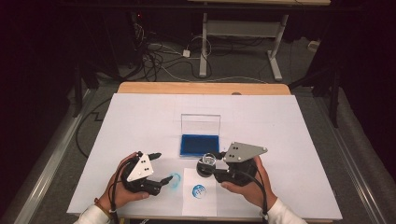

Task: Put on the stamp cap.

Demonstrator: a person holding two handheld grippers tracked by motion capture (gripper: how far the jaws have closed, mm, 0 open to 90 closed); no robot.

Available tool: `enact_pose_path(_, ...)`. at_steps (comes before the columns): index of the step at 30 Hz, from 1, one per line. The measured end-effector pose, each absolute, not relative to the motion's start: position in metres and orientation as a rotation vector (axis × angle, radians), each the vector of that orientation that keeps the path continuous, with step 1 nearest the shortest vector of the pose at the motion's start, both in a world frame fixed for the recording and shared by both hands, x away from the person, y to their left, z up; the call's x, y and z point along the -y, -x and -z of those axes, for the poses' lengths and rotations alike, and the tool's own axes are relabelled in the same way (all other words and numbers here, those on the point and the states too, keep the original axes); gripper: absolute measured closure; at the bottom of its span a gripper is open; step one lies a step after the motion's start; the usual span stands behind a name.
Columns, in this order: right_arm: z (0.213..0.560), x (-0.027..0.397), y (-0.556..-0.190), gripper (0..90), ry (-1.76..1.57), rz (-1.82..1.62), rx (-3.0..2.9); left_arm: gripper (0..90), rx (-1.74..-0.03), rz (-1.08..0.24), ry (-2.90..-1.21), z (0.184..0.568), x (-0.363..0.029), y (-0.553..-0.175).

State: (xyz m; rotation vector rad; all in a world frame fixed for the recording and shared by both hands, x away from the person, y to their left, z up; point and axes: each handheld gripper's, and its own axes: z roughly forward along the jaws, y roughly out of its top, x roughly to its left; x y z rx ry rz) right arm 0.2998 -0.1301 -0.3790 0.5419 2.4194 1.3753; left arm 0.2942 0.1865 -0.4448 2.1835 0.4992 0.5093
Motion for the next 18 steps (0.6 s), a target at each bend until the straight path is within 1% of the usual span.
enact_pose_path(10, 0.379, 0.141, -0.307, 57.1, -0.564, -1.345, -2.395, 17.2, -0.549, -0.519, -2.181, 0.449, -0.200, -0.293)
enact_pose_path(18, 0.378, 0.149, -0.314, 57.1, -0.609, -1.354, -2.380, 17.2, -0.619, -0.511, -2.158, 0.455, -0.222, -0.289)
